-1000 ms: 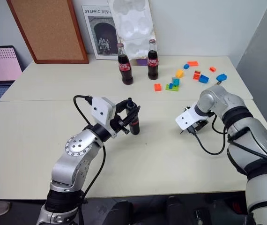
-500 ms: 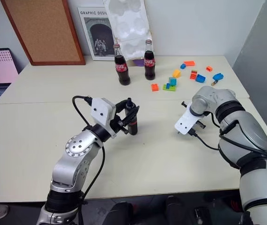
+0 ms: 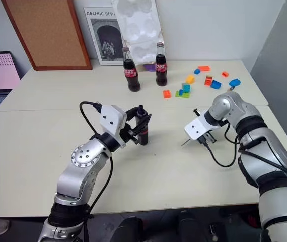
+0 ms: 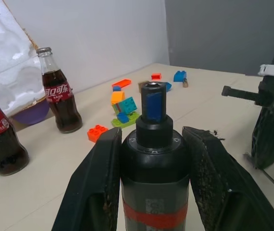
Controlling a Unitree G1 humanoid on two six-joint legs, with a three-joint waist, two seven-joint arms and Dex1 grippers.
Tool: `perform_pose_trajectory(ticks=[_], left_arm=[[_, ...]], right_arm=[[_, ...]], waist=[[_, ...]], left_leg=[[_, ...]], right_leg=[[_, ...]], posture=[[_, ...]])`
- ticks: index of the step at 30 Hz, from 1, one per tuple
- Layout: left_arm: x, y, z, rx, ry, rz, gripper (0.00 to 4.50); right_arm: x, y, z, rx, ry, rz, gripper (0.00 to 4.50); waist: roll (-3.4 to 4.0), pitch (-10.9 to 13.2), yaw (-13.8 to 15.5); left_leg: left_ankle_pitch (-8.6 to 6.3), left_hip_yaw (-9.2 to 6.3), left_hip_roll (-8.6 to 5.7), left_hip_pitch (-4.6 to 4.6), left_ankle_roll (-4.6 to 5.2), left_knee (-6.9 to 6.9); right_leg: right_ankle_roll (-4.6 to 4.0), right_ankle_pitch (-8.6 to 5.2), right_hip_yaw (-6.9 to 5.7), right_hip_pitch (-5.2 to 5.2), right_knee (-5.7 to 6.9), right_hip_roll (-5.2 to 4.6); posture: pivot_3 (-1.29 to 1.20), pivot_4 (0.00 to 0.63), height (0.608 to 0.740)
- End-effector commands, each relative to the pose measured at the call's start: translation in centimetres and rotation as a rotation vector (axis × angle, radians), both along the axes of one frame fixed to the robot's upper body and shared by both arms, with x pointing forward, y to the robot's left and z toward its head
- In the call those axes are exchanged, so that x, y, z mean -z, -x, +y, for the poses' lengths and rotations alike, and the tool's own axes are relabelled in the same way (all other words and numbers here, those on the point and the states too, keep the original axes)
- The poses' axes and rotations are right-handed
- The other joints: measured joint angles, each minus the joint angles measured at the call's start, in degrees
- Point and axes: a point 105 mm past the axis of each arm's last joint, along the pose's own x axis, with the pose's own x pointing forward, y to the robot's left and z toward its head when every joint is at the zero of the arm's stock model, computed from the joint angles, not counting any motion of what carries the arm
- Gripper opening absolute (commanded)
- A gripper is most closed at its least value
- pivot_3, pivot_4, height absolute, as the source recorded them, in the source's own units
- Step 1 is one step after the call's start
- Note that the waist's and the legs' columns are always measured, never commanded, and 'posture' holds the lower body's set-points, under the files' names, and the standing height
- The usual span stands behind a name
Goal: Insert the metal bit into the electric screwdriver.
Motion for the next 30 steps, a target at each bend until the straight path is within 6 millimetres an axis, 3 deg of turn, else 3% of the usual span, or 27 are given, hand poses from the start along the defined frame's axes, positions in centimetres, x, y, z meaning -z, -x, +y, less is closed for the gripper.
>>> perform_pose_trajectory(ticks=[1,7,13,15,26,30], left_arm=[[-0.8,-0.1,-0.2,0.022,0.012,-0.017,1.63],[-2.3,-0.4,-0.2,0.024,0.069,-0.029,1.63],[-3.8,0.0,-0.7,0.053,0.126,-0.019,1.63],[-3.2,0.8,-1.3,0.1,0.087,-0.03,1.63],[0.4,1.9,-1.0,0.105,-0.001,-0.02,1.63],[0.5,1.9,-0.8,0.087,0.002,-0.027,1.63]], right_arm=[[-4.4,2.3,1.5,0.048,-0.29,0.084,0.0],[-8.2,7.1,3.1,0.218,-0.742,0.27,0.0],[-10.6,8.8,3.7,0.369,-1.027,0.416,0.0],[-11.4,9.2,4.0,0.398,-1.132,0.462,0.0],[-13.5,9.2,4.7,0.409,-1.217,0.485,0.0],[-14.5,8.7,5.9,0.378,-1.256,0.43,0.0]], waist=[[0.01,0.01,0.15],[0.01,0.01,1.09],[0.0,0.01,1.05],[0.0,0.01,1.03],[0.0,0.01,1.0],[0.01,0.01,0.94]], left_leg=[[0.0,0.0,0.0,0.01,0.0,0.0],[0.0,-0.18,-0.01,-0.18,0.0,0.04],[0.0,-0.13,-0.01,-0.21,0.0,0.06],[0.0,-0.12,0.0,-0.33,0.0,0.04],[-0.01,0.0,0.01,-0.36,0.01,0.0],[-0.01,0.01,0.03,-0.35,0.01,-0.02]], right_leg=[[0.0,0.0,-0.01,0.0,0.0,0.0],[0.0,-0.02,-0.15,-0.06,-0.04,0.0],[0.01,-0.02,-0.16,-0.09,-0.08,0.01],[0.01,-0.01,-0.15,-0.2,-0.1,0.03],[-0.01,-0.03,-0.04,-0.29,-0.15,0.06],[-0.01,-0.03,-0.04,-0.3,-0.16,0.08]], posture=[[0.0,0.15,0.74],[0.0,0.15,0.74],[0.0,0.15,0.74],[0.0,0.15,0.74],[0.0,0.15,0.74],[0.0,0.15,0.74]])
